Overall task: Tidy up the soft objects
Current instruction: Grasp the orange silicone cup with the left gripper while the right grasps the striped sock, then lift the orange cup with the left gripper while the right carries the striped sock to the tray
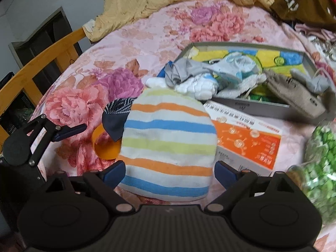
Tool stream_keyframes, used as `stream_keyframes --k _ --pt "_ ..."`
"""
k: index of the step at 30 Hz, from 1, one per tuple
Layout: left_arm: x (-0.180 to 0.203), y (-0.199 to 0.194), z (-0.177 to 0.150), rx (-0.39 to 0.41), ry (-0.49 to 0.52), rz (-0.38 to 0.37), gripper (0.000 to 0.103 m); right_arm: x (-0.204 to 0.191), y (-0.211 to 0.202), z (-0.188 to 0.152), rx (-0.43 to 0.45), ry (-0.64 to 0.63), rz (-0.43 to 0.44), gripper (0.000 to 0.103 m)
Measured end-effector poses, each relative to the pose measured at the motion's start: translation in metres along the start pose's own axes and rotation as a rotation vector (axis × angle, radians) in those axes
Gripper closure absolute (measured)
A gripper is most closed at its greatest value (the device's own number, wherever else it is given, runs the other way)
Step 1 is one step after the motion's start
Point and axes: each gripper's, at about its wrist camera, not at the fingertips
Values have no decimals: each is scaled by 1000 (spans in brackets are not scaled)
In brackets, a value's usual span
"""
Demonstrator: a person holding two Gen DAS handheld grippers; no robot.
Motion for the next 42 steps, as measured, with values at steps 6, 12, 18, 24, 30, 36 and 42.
stream_keyframes --k 6,12,18,24,30,36,42 --pt "-2 9 -3 27 -6 13 45 -7 8 0 -13 -6 14 15" --pt "-4 13 -2 43 -19 4 61 -11 14 1 -18 1 13 26" --pt "-11 10 -1 23 -60 -18 66 -11 16 2 -16 11 -3 45" --pt "-18 8 4 -39 -111 -35 70 -11 14 1 -14 -1 -2 66" --pt "-34 4 3 -73 -246 -86 74 -13 6 1 12 -17 -6 83" --pt "-65 5 -6 -99 -556 -226 78 -18 -6 1 59 -51 -13 86" --pt "-80 4 -15 -119 -784 -328 81 -19 -21 2 109 -64 -8 87"
Point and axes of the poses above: each gripper's, at about its wrist camera, not at the fingertips, and y roughly the way its jaws point, x to its right, z to its top, and after that the axes turned 4 degrees about -x, right-handed
